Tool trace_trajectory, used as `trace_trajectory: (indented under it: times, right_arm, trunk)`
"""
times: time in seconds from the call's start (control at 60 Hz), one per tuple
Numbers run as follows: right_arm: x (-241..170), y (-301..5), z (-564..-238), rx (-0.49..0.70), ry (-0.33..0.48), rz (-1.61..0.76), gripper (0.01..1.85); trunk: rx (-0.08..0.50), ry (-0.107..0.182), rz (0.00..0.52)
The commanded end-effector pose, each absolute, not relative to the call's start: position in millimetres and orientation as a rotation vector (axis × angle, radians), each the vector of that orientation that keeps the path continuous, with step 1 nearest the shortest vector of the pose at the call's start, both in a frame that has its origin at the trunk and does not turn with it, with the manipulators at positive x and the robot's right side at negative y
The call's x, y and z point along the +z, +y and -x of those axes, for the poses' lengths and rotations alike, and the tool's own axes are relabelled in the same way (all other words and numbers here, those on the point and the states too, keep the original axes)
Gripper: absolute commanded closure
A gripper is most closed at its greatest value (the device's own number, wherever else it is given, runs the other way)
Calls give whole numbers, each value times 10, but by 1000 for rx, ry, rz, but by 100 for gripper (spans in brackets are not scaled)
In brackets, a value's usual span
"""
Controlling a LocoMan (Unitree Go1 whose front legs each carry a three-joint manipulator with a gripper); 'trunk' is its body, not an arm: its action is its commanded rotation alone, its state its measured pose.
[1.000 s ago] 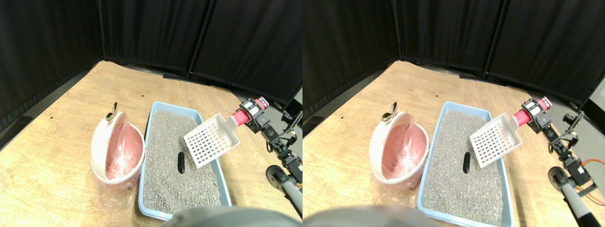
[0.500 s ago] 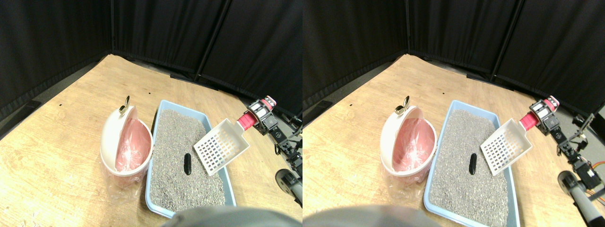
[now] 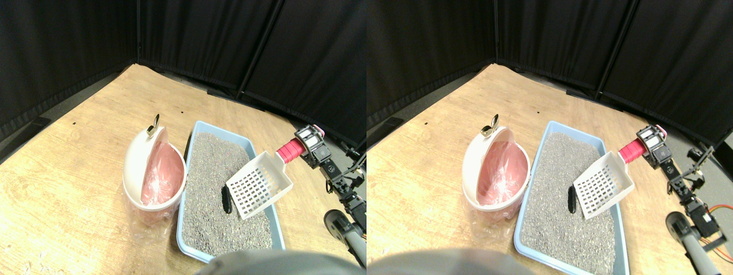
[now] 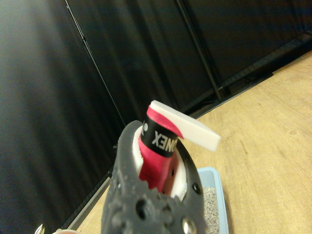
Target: Scoop (unimanual)
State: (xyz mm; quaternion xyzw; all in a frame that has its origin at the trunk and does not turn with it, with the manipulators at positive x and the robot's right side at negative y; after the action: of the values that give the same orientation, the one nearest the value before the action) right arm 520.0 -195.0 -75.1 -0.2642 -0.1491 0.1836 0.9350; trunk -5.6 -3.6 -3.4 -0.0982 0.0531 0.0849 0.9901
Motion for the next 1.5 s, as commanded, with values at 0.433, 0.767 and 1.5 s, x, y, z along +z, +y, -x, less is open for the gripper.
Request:
trace_trajectory:
  times: [0.433,0.767,1.5]
  right_arm:
    - [-460,-1948,-5133,334,-417,705,180]
    - [-613,-1826,-5008,448,-411,754,180]
    - [-1149,-1327,-4922,525,-214,660,180]
  trunk:
    - [162,130,206]
    - [139,141,199]
    - [185,173,242]
